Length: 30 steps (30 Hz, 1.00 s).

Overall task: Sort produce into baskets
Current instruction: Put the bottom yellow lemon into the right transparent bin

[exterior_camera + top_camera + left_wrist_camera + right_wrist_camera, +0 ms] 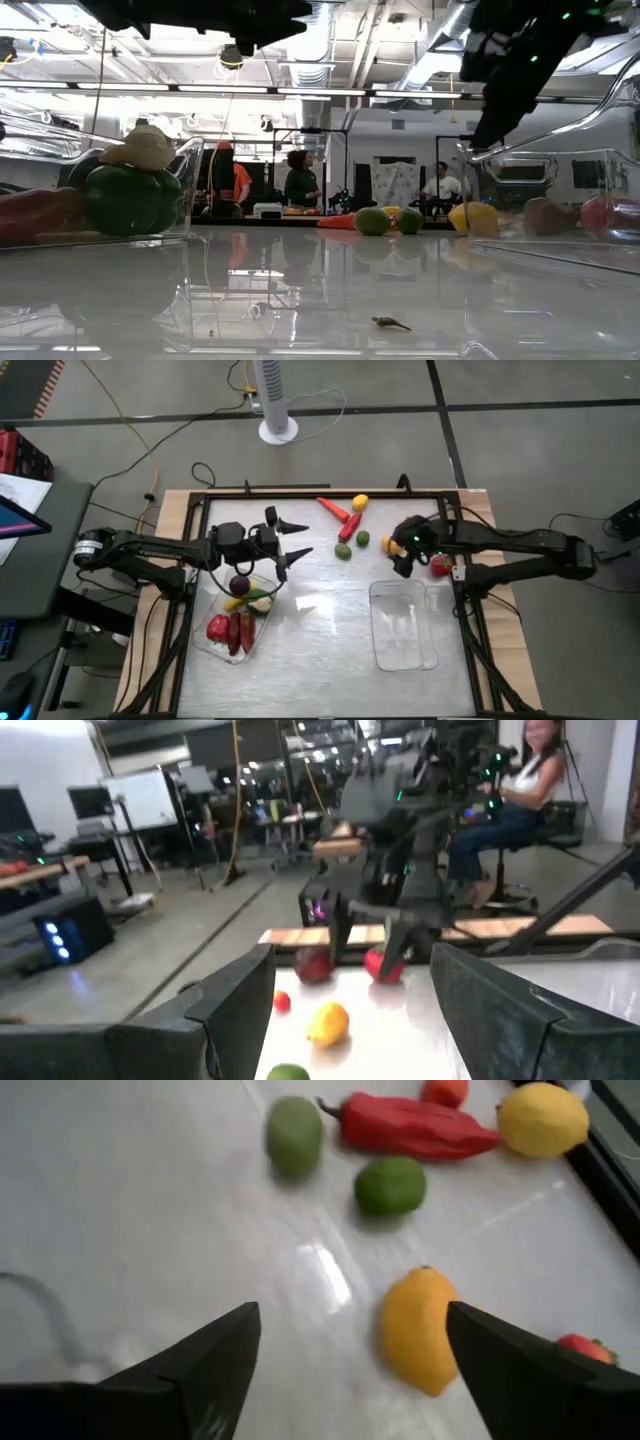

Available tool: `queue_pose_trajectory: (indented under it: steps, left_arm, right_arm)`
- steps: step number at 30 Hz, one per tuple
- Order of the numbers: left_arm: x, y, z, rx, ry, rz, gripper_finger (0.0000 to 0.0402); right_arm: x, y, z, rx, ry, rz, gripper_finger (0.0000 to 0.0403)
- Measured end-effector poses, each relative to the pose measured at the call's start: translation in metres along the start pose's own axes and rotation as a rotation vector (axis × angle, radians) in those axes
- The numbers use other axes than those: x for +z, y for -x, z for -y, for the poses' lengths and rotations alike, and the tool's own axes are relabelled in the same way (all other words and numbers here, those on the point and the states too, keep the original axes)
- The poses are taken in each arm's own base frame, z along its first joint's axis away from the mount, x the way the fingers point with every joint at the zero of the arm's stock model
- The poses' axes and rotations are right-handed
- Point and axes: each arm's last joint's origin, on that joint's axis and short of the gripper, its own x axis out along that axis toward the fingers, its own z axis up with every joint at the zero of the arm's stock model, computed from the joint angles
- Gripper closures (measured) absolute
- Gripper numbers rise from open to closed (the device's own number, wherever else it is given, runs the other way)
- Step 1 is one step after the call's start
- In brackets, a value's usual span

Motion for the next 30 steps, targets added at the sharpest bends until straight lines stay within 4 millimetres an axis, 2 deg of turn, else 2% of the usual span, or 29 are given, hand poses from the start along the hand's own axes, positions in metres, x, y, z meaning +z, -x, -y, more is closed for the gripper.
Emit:
queue_pose_trajectory:
  steps: [5, 10, 18, 21, 30]
  left_arm:
    - [0.002, 0.001, 0.001, 0.009, -0.001, 0.01, 0.0148]
    - [0.004, 0.006, -0.001, 0.035, -0.016, -0.021, 0.0148]
    - [0.013, 0.02, -0.004, 0.047, -0.02, -0.049, 0.0148]
    - [0.013, 0.021, -0.004, 0.035, -0.013, -0.053, 0.0148]
    - [0.012, 0.02, 0.0, -0.01, 0.031, -0.05, 0.0148]
  right_arm:
    - [0.003, -0.032, 0.019, -0.085, -0.022, -0.107, 0.001]
    - [0.0, -0.06, 0.035, -0.102, -0.014, -0.133, 0.0009]
    - [-0.016, -0.087, 0.046, -0.016, -0.045, -0.259, 0.0037]
    - [-0.015, -0.093, 0.046, 0.03, -0.074, -0.249, 0.0052]
    - [-0.021, -0.114, 0.042, 0.048, -0.084, -0.329, 0.0123]
